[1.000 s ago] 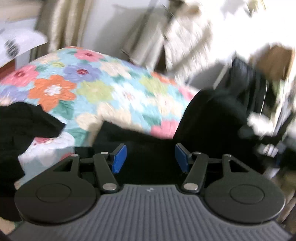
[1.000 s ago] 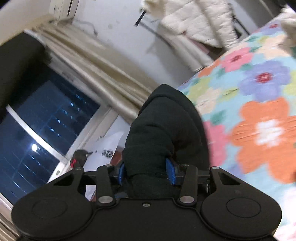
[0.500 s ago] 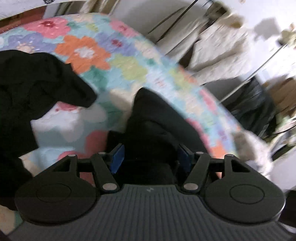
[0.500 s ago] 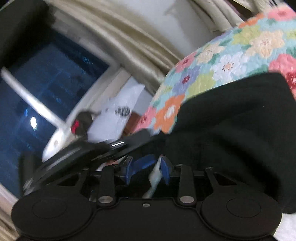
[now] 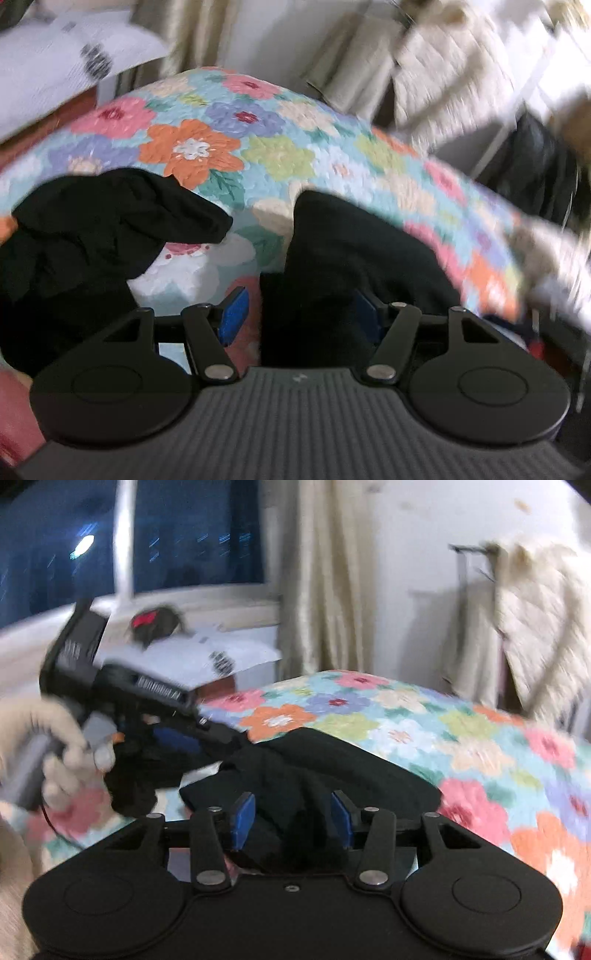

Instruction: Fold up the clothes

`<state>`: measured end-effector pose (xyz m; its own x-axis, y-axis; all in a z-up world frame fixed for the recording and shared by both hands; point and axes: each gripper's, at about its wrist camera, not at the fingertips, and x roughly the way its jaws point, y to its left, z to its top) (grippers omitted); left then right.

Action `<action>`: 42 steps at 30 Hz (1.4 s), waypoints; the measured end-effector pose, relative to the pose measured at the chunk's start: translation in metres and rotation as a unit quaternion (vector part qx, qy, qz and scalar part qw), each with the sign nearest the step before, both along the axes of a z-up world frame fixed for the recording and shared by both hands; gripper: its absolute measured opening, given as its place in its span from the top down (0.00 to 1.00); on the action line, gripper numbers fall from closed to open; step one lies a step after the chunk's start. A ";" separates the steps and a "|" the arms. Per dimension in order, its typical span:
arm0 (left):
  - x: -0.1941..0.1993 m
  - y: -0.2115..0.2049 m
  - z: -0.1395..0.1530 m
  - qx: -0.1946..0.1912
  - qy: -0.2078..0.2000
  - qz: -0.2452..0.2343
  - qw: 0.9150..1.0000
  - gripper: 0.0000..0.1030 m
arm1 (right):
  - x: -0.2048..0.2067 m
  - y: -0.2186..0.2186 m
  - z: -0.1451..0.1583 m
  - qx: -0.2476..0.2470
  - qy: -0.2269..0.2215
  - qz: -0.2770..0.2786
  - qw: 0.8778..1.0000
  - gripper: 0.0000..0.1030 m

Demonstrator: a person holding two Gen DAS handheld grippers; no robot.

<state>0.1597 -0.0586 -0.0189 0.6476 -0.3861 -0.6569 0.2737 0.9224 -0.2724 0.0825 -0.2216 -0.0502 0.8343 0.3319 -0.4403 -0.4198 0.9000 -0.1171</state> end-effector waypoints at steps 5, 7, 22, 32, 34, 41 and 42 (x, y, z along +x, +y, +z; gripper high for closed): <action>0.000 -0.002 -0.005 0.034 -0.013 -0.004 0.999 0.40 | 0.024 0.041 -0.018 -0.110 -0.012 0.058 0.992 0.52; 0.001 0.002 -0.006 0.036 -0.029 -0.002 0.999 0.40 | 0.029 0.054 -0.025 -0.143 -0.020 0.070 0.987 0.52; -0.019 -0.026 -0.001 0.105 -0.157 -0.094 0.977 0.39 | 0.070 0.019 -0.008 0.104 0.052 0.054 0.992 0.92; -0.005 -0.052 -0.017 0.082 -0.120 -0.038 0.989 0.79 | 0.083 -0.004 0.007 0.128 0.129 0.170 0.968 0.93; -0.005 -0.052 -0.017 0.082 -0.122 -0.035 0.988 0.80 | 0.091 -0.011 0.017 0.128 0.145 0.191 0.962 0.89; -0.005 -0.054 -0.018 0.083 -0.128 -0.025 0.988 0.80 | 0.168 -0.043 0.053 0.165 0.152 0.127 0.966 0.45; -0.005 -0.054 -0.018 0.083 -0.129 -0.024 0.988 0.80 | 0.185 -0.039 0.047 0.146 0.165 0.115 0.969 0.43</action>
